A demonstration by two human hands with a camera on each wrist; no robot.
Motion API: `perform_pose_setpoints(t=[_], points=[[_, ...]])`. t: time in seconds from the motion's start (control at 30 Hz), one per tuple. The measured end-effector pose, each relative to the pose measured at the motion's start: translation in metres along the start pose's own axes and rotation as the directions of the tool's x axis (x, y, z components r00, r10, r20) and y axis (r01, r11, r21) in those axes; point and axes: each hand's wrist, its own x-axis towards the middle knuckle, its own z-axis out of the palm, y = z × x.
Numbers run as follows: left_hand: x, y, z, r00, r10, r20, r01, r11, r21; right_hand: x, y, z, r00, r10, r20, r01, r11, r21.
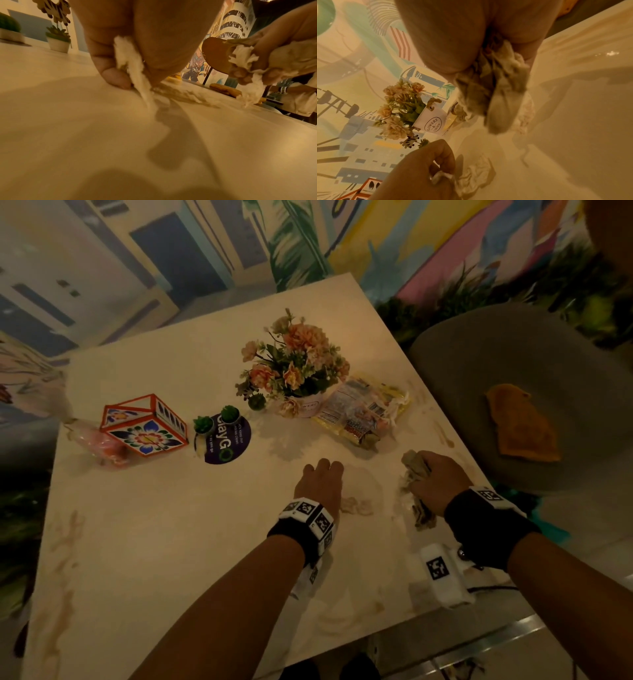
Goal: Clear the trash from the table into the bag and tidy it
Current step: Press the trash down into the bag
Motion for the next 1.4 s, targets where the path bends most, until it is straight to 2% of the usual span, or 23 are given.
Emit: perform_pose_setpoints(t=[0.07,0.1,0.17,0.23,0.3,0.37,0.43,0.5,0.67,0.83,0.93,1.0,1.2,1.3,1.4], points=[[-0.001,-0.004,-0.002,0.996,0.017,0.090,-0.024,0.997,0.078,-0.001,-0.005,-0.001,1.000,-0.021,-0.001,0.021,1.000,-0.017],[-0.003,-0.005,-0.005,0.994,-0.006,0.112,0.001,0.999,0.047,-0.001,-0.007,-0.001,1.000,-0.027,0.004,0.027,0.999,-0.017],[-0.008,-0.010,-0.013,0.990,-0.076,0.116,0.086,0.993,-0.081,-0.001,-0.011,-0.001,0.999,-0.032,0.016,0.032,0.999,-0.004],[-0.015,-0.017,-0.020,0.983,-0.174,0.061,0.184,0.945,-0.271,0.000,-0.014,-0.001,0.999,-0.036,0.018,0.036,0.999,0.003],[-0.023,-0.029,-0.026,0.961,-0.269,0.068,0.269,0.841,-0.470,0.002,-0.017,-0.001,0.999,-0.038,0.017,0.038,0.999,0.003],[-0.034,-0.040,-0.031,0.941,-0.322,0.104,0.310,0.694,-0.650,0.004,-0.023,-0.001,0.999,-0.034,0.024,0.034,0.999,-0.002],[-0.047,-0.056,-0.033,0.934,-0.332,0.130,0.299,0.527,-0.795,0.006,-0.031,0.000,0.998,-0.041,0.037,0.042,0.999,-0.009],[-0.062,-0.075,-0.034,0.924,-0.367,0.109,0.264,0.406,-0.875,0.007,-0.041,0.001,0.998,-0.047,0.051,0.048,0.998,-0.028],[-0.096,-0.125,-0.036,0.880,-0.470,0.068,0.208,0.253,-0.945,0.004,-0.072,0.012,0.997,-0.004,0.074,0.012,0.995,-0.104],[-0.142,-0.192,-0.036,0.842,-0.525,0.127,0.205,0.094,-0.974,-0.007,-0.124,0.032,0.995,-0.026,0.092,0.043,0.981,-0.187],[-0.176,-0.249,-0.036,0.813,-0.565,0.141,0.202,0.046,-0.978,-0.015,-0.158,0.053,0.996,-0.067,0.054,0.076,0.977,-0.199],[-0.196,-0.294,-0.036,0.790,-0.596,0.147,0.203,0.028,-0.979,-0.022,-0.182,0.070,0.999,-0.049,0.000,0.048,0.976,-0.213],[-0.259,-0.438,-0.027,0.736,-0.657,0.162,0.292,0.093,-0.952,-0.045,-0.261,0.142,0.989,-0.083,-0.123,0.069,0.991,-0.118],[-0.294,-0.498,-0.016,0.693,-0.701,0.171,0.384,0.158,-0.910,-0.061,-0.302,0.188,0.984,-0.137,-0.117,0.123,0.985,-0.117],[-0.322,-0.549,-0.004,0.634,-0.752,0.180,0.412,0.132,-0.902,-0.080,-0.346,0.236,0.969,-0.238,-0.060,0.228,0.964,-0.138]])
